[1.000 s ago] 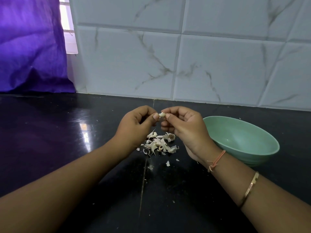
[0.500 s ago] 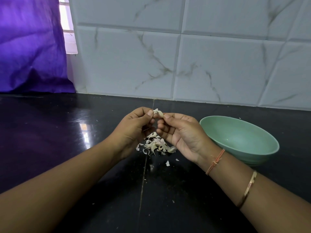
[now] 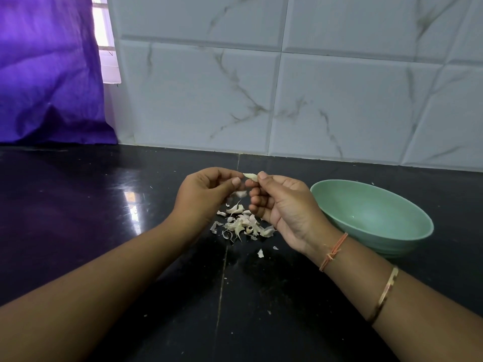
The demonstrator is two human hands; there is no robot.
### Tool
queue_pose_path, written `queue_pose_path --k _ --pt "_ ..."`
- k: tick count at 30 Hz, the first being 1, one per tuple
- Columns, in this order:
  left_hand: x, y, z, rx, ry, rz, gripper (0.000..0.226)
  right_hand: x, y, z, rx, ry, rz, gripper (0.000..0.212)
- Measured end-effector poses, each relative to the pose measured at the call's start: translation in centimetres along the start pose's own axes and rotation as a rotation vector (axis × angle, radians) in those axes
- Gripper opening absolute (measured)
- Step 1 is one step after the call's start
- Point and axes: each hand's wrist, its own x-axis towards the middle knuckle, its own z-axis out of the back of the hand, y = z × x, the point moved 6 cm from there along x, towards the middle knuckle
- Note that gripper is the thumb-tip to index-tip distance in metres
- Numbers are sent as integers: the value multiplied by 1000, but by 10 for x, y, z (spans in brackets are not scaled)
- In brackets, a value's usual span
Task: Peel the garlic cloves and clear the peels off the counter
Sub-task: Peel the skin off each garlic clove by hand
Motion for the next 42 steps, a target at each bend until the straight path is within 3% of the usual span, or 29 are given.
queue_pose_path --k 4,8,13,15,17,20,25,28,36,40,42 --pt "-2 -2 -3 16 4 5 21 1 0 3 -51 -22 20 25" --pt "-5 -6 -6 22 56 -27 9 2 0 4 -120 -16 45 23" --pt "-2 -7 1 47 -21 -30 10 2 3 5 -273 -76 103 35" --pt "-2 -6 1 45 -26 -24 12 2 7 8 -324 -117 169 27" --pt "-2 -5 1 50 -26 -17 14 1 12 7 -435 -111 277 4" --pt "-3 -5 0 52 -2 -12 15 -1 16 3 -624 -61 414 19" --pt "-3 -5 -2 76 23 -22 13 -5 24 2 -671 -85 507 8" --pt "-4 -8 -3 95 36 -48 11 -3 22 4 -606 -78 446 17" --pt "-3 -13 -2 97 15 -124 14 2 9 9 -231 -71 102 14" --pt "-1 -9 1 9 -15 -90 12 3 3 8 -246 -90 64 23" --pt "0 -8 1 -15 -24 -80 12 3 1 8 -301 -96 77 16"
